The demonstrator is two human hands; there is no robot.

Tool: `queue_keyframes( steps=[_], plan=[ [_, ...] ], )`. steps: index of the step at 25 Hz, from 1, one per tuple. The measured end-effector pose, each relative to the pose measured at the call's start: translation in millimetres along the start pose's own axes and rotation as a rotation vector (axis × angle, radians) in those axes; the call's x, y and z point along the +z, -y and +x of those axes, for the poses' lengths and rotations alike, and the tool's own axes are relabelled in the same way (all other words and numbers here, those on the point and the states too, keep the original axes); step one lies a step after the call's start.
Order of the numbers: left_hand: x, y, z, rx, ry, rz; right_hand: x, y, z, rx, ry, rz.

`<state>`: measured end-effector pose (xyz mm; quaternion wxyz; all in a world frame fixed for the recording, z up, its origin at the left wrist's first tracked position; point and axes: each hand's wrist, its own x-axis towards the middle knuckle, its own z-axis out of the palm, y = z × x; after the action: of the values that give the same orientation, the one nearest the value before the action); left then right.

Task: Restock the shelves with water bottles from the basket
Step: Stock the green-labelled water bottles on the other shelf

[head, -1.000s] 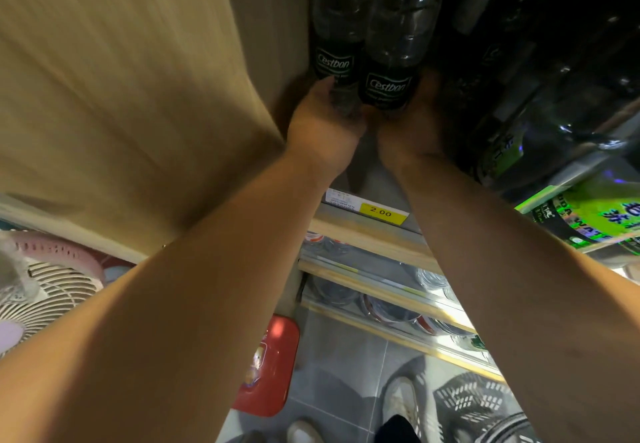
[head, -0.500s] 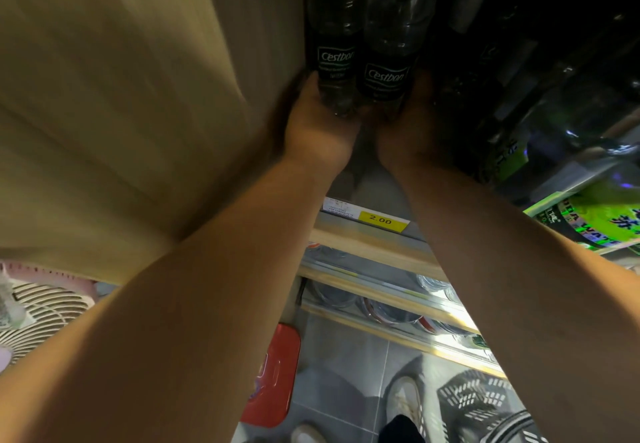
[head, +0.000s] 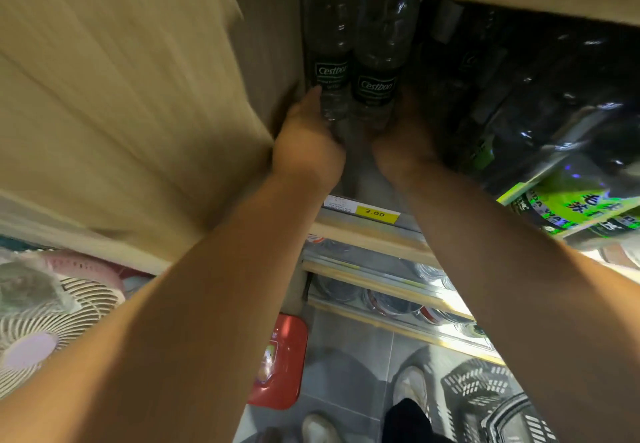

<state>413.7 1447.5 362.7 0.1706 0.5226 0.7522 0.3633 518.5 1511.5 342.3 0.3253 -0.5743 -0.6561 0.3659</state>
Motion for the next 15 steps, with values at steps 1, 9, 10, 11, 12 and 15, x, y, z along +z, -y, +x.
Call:
queue_keyframes(
  steps=[1, 9, 10, 11, 12, 15],
  plan=[
    [-8, -4, -8, 0.006, 0.029, 0.04, -5, 2, -11, 0.0, 0.054, -0.089],
    [-61, -20, -105, -0.078, 0.117, 0.243, -66, 26, -139, -0.023, 0.164, 0.044],
    [-67, -24, -118, -0.066, 0.126, 0.278, -79, 31, -153, -0.028, 0.175, -0.015],
    [-74, -30, -134, -0.048, 0.157, 0.305, -93, 33, -168, -0.025, 0.183, -0.065],
    [-79, -36, -148, -0.025, 0.184, 0.305, -107, 36, -182, -0.038, 0.188, -0.129],
    [-90, -54, -191, 0.122, 0.234, 0.324, -146, 35, -216, -0.144, 0.185, -0.37]
  ],
)
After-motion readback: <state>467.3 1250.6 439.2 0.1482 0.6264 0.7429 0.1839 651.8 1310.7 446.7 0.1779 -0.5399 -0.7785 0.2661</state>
